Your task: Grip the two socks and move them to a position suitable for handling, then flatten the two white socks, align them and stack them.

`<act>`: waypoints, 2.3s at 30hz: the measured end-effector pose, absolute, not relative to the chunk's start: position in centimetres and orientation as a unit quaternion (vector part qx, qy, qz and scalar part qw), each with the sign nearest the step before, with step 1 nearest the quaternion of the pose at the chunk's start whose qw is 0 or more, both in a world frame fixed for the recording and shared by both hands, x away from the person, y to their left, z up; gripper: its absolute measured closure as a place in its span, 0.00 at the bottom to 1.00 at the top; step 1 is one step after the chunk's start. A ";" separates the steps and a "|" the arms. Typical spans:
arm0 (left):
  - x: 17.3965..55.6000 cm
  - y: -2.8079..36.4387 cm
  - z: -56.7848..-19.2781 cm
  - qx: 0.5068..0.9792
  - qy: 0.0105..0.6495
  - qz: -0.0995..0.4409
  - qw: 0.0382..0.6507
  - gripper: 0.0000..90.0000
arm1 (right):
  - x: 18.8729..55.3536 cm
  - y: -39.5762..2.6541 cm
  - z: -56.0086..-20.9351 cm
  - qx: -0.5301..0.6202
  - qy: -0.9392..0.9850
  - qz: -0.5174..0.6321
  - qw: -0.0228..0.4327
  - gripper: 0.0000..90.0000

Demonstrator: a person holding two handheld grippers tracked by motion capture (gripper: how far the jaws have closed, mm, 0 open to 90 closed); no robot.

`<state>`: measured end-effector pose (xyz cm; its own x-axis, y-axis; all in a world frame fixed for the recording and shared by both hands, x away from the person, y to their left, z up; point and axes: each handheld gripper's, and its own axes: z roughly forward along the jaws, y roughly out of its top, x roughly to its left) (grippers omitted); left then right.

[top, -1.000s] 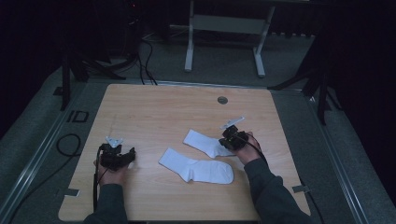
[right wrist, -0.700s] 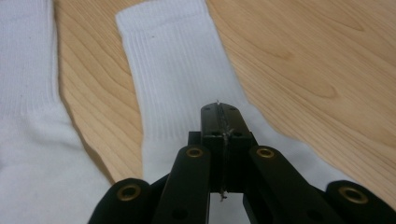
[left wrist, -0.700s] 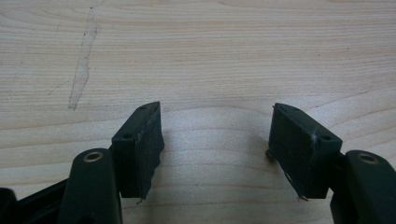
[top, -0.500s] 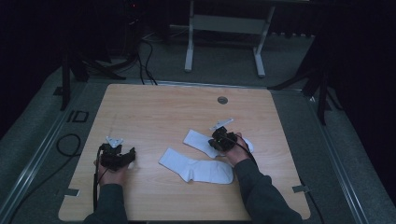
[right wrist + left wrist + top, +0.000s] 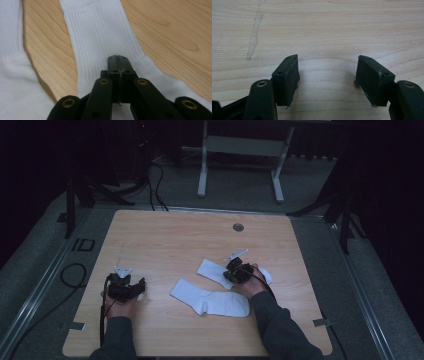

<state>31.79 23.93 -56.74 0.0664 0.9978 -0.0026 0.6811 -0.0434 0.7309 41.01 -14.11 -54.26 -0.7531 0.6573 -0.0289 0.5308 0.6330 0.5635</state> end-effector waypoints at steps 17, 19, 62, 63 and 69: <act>31.8 23.9 -56.7 0.669 0.627 0.271 0.292 0.39 | 41.0 -16.2 -54.3 0.346 0.890 0.272 0.121 0.99; 31.8 23.9 -56.7 0.669 0.627 0.271 0.292 0.39 | 40.8 -16.7 -54.3 0.349 0.889 0.270 0.121 0.99; 31.8 23.9 -56.7 0.670 0.626 0.271 0.292 0.39 | 41.0 -17.2 -53.5 0.294 0.908 0.270 0.125 0.66; 31.8 23.9 -56.7 0.670 0.626 0.271 0.292 0.39 | 41.1 -17.2 -53.6 0.296 0.909 0.268 0.124 0.66; 31.8 23.9 -56.7 0.670 0.626 0.271 0.292 0.39 | 41.2 -17.3 -53.7 0.297 0.908 0.268 0.123 0.65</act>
